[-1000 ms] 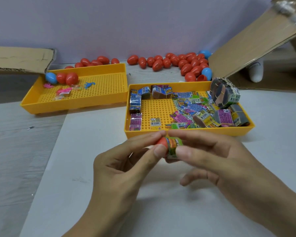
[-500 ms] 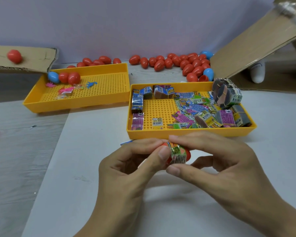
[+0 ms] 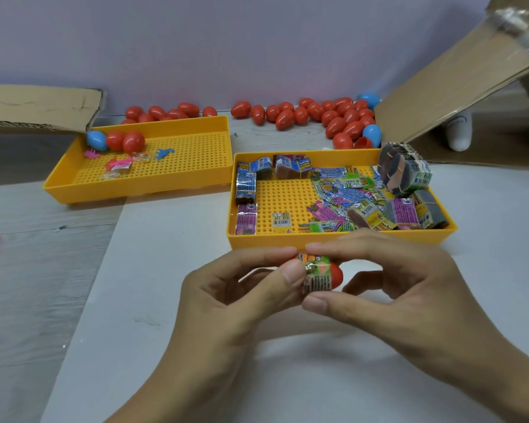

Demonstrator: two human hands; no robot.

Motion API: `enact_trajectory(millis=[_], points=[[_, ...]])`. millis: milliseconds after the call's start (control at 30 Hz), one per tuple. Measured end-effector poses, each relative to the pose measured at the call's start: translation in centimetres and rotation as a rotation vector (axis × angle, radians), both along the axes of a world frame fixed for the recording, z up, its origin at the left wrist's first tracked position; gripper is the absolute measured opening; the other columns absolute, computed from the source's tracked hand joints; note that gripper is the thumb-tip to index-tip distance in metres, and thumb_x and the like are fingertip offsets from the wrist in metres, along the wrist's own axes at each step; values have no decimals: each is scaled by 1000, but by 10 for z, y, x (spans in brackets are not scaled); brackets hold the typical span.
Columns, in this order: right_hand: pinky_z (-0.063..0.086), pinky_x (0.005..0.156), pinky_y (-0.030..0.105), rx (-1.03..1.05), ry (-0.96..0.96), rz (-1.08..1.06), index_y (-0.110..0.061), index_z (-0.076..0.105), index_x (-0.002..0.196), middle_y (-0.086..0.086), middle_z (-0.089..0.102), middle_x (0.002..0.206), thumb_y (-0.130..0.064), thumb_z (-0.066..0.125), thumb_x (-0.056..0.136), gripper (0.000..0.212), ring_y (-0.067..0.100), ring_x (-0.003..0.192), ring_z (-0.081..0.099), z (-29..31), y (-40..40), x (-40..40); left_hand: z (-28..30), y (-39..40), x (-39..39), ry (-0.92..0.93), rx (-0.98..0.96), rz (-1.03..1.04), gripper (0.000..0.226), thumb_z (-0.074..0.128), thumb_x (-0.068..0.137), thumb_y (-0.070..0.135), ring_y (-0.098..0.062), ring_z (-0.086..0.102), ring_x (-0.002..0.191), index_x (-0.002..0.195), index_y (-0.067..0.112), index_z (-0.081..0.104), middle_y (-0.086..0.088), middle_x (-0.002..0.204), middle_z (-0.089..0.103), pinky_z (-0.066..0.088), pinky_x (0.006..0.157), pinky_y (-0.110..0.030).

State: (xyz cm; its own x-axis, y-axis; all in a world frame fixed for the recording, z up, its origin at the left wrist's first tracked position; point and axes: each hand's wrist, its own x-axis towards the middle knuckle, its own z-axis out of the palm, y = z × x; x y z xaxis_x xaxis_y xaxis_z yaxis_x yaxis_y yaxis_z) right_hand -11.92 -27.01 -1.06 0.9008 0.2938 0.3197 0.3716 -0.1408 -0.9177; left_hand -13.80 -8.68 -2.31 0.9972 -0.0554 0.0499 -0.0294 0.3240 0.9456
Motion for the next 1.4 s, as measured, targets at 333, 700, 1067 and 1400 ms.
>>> enact_trajectory(millis=[333,700,1067,1400], points=[[59,63,30,43,19,-1,-29,75,106,-1,73,99,-36,84,68,40,24,93,70,2,0,-1,-1,2,0,-44,78,-1,36,86,65,27,-41,72,96,98,16,78,-17,100,76,58,84,-44],[60,66,34,87,56,49,-27,75,110,1,74,101,-38,84,70,42,24,95,70,5,-1,2,7,0,0,0,-62,-36,46,92,60,39,-34,75,90,94,10,79,-19,96,76,60,75,-32],[55,60,23,-8,-83,6,-26,74,108,-7,75,91,-41,80,75,37,17,82,71,8,4,-3,11,0,-1,131,84,26,61,82,57,64,-30,61,39,60,5,69,-20,53,63,49,40,-26],[48,51,12,46,83,38,-41,75,70,-13,67,61,-67,64,75,29,0,55,62,8,7,-3,12,0,-5,15,77,-93,31,76,72,34,-27,65,54,98,18,79,-12,81,69,56,46,-37]])
